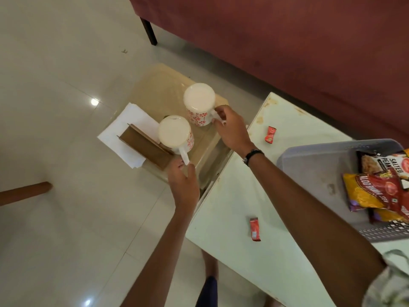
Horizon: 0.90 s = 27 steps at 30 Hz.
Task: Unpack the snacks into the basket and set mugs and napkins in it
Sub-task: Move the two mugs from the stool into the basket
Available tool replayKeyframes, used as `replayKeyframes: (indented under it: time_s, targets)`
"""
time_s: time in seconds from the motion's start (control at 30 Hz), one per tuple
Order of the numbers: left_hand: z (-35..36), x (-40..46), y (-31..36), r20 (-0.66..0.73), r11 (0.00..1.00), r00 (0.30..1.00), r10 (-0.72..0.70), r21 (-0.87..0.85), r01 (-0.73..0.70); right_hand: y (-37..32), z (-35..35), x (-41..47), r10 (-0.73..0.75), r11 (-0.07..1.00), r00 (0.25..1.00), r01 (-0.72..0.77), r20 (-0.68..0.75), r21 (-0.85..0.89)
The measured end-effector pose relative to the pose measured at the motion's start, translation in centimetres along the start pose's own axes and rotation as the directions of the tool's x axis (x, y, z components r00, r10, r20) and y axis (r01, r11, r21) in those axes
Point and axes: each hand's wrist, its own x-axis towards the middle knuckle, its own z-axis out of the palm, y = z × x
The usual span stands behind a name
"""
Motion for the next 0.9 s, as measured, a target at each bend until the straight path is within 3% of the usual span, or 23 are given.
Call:
replayKeyframes:
  time_s: [0.23, 0.33, 0.47, 0.73, 0.9]
  targets:
    - [0.0, 3.2, -1.0, 0.166, 0.988, 0.983, 0.08, -0.142, -0.056, 1.4, 0.4, 0.6, -0.044, 0.999, 0.999, 0.044, 0.024, 0.027]
    - [-0.2, 3.7, -1.3, 0.245, 0.982, 0.966, 0.086, -0.185, -0.041, 1.6, 0.5, 0.7, -0.058, 0.998, 0.993, 0.055, 0.103, 0.037]
    - [-0.6, 4.0, -1.2, 0.241, 0.975, 0.966, 0.094, -0.219, -0.041, 1.4, 0.8, -0.3, -0.04, 0.995, 0.978, 0.021, 0.205, 0.093]
    - [-0.8, 2.4, 0.5, 0.257, 0.959, 0.966, 0.011, -0.276, 0.062, 1.5, -0.9, -5.2, 0.022, 0.966, 0.993, -0.051, 0.118, 0.254]
    - [0.0, -1.8, 1.6, 0.333, 0.97, 0.942, 0.046, -0.24, 0.037, 3.5, -4.3, -10.9, 0.096, 0.949, 0.995, -0.096, 0.012, 0.3]
